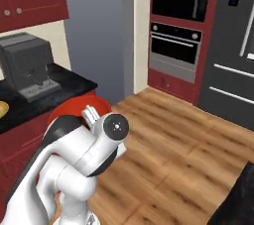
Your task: Place one of the steaks on the plate and the other in the bowl. Then place the bowl in the fridge.
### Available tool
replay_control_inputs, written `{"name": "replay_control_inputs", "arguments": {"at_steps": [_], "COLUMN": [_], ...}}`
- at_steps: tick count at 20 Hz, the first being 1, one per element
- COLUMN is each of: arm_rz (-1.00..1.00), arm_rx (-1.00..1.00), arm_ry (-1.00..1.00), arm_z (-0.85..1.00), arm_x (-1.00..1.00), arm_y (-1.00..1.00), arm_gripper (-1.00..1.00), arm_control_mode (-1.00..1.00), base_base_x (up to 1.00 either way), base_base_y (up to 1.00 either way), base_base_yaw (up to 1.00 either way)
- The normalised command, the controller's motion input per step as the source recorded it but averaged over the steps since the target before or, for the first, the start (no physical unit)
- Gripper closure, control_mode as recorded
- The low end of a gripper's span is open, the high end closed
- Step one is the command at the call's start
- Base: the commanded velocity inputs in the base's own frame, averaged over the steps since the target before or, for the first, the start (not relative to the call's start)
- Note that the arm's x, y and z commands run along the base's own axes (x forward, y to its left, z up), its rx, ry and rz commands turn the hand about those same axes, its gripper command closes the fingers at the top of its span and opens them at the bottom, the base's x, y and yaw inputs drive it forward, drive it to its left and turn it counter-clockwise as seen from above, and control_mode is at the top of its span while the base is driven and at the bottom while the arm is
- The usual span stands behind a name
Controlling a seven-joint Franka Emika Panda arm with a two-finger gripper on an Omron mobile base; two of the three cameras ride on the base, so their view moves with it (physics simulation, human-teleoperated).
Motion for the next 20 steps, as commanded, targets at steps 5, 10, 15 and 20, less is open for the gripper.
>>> {"name": "replay_control_inputs", "arguments": {"at_steps": [5,10,15,20], "arm_rz": [0.00,0.00,0.00,0.00], "arm_rx": [0.00,0.00,0.00,0.00], "arm_ry": [0.00,0.00,0.00,0.00], "arm_z": [0.00,0.00,0.00,0.00], "arm_x": [0.00,0.00,0.00,0.00], "arm_y": [0.00,0.00,0.00,0.00], "arm_gripper": [1.00,1.00,1.00,1.00], "arm_control_mode": [1.00,1.00,1.00,1.00], "base_base_x": [1.00,1.00,1.00,1.00], "base_base_y": [0.00,0.16,0.59,0.81], "base_base_yaw": [-0.56,-0.58,-0.58,-0.48]}}
